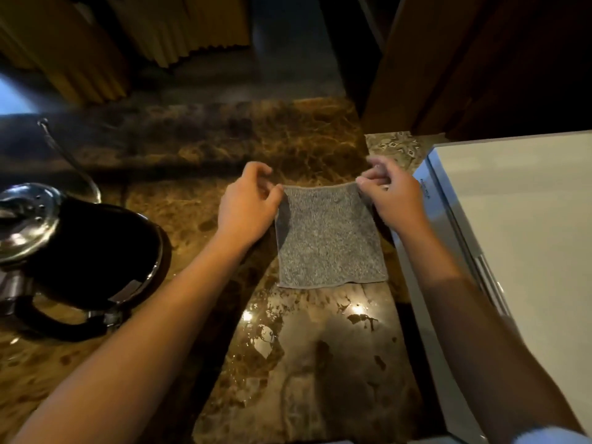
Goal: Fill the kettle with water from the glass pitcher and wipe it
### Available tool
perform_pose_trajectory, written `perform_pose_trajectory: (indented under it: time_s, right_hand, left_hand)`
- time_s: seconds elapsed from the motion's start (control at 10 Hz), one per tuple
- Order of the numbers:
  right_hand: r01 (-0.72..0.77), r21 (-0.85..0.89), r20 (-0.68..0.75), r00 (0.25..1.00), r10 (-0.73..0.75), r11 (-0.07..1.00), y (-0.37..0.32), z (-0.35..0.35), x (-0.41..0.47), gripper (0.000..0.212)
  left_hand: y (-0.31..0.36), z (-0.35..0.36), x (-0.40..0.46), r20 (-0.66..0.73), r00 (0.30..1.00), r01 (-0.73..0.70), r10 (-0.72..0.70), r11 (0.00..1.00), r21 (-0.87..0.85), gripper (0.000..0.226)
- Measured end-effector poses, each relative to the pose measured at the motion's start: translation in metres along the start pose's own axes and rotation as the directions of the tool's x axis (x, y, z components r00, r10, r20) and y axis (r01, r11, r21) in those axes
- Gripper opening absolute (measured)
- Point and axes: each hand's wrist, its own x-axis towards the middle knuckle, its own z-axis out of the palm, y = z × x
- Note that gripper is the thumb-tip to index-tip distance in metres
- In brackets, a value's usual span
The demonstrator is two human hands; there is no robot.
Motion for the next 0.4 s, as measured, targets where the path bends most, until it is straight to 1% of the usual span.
perform_pose_trajectory:
  time_s: [0.1, 0.2, 0.3, 0.4]
  right_hand:
    - [0.098, -0.174, -0.091, 0.989, -0.116, 0.98, 0.004, 0.008, -0.013, 0.05]
    - [0.206, -0.349, 0.024, 0.977, -0.211, 0.914, 0.009, 0.015, -0.034, 0.041]
    - [0.244, -0.534, 0.206, 0.966, -0.155, 0.81, 0.017, 0.023, -0.046, 0.047]
    - [0.206, -0.631, 0.254, 0.966, -0.053, 0.748, 0.008, 0.018, -0.045, 0.054]
  left_hand:
    - [-0.006, 0.006, -0.014, -0.084, 0.958, -0.257, 0.274, 0.951, 0.173, 0.034]
    - [-0.019, 0.013, -0.028, 0.157, 0.904, -0.427, 0.397, 0.826, 0.367, 0.035]
    - [-0.03, 0.014, -0.034, 0.283, 0.928, -0.353, 0.243, 0.818, 0.454, 0.05]
    - [-0.031, 0.011, -0.035, 0.297, 0.925, -0.361, 0.237, 0.791, 0.494, 0.054]
